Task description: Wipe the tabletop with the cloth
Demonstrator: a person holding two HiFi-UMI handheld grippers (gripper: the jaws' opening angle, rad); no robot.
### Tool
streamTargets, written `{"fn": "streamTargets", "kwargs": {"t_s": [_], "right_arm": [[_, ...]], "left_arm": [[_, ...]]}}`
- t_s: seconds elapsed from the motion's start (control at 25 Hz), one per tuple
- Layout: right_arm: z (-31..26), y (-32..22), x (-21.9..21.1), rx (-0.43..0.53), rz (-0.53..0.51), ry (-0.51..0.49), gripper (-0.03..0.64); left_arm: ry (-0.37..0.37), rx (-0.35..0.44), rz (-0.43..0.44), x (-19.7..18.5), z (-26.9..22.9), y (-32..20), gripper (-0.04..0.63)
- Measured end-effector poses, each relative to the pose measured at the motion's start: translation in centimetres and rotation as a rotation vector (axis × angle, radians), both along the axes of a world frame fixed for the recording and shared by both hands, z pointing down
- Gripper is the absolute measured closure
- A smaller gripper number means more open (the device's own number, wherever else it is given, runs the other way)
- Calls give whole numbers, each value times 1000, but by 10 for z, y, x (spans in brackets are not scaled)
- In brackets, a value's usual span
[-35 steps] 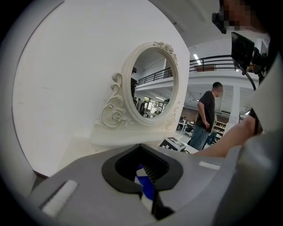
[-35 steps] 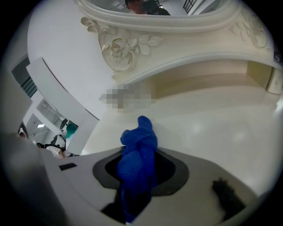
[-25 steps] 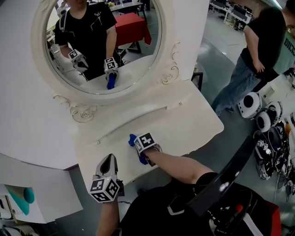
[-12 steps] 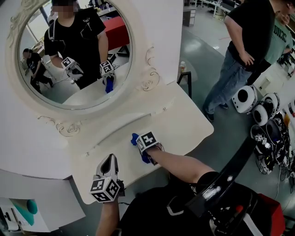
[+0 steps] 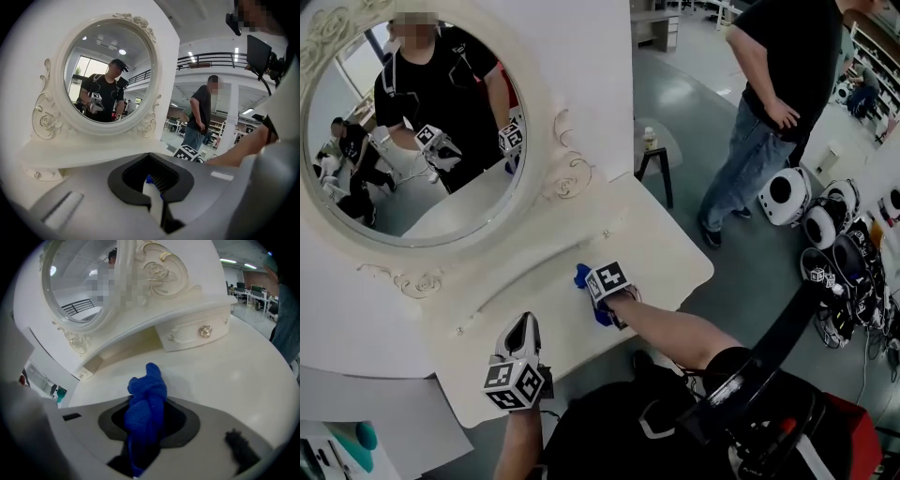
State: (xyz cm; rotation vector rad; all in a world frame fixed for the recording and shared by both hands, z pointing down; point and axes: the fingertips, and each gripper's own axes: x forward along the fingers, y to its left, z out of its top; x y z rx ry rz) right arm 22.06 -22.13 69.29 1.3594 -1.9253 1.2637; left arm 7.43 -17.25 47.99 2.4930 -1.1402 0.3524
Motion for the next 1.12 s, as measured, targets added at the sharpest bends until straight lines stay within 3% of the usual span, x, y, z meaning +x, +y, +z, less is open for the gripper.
{"fn": "streamTargets", "kwargs": {"t_s": [0.6, 1.12], "right_arm": [[-1, -2, 153, 18, 167, 9, 485], [-1, 6, 257, 21, 317, 43, 485]], "left_arm": [[-30, -4, 90, 93, 0, 0, 588], [-35, -9, 102, 120, 4, 5, 588]]}}
